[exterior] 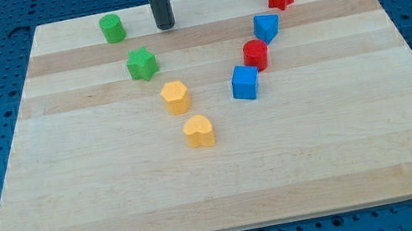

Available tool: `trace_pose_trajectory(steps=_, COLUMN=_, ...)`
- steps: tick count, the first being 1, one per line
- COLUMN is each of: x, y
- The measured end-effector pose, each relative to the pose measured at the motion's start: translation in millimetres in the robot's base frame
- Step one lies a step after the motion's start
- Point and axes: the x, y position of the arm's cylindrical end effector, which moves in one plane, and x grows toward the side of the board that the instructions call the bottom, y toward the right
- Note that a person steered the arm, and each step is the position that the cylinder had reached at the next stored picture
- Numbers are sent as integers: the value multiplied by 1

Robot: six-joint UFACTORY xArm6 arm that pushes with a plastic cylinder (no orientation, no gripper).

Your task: Move the red star closer to the green circle

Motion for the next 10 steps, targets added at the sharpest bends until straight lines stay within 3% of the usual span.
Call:
trace_pose_trajectory(steps=2, x=0, y=9)
trace_pose_trajectory(steps=8, x=41, y=218)
trace_pose_trajectory(steps=10, x=-12, y=248)
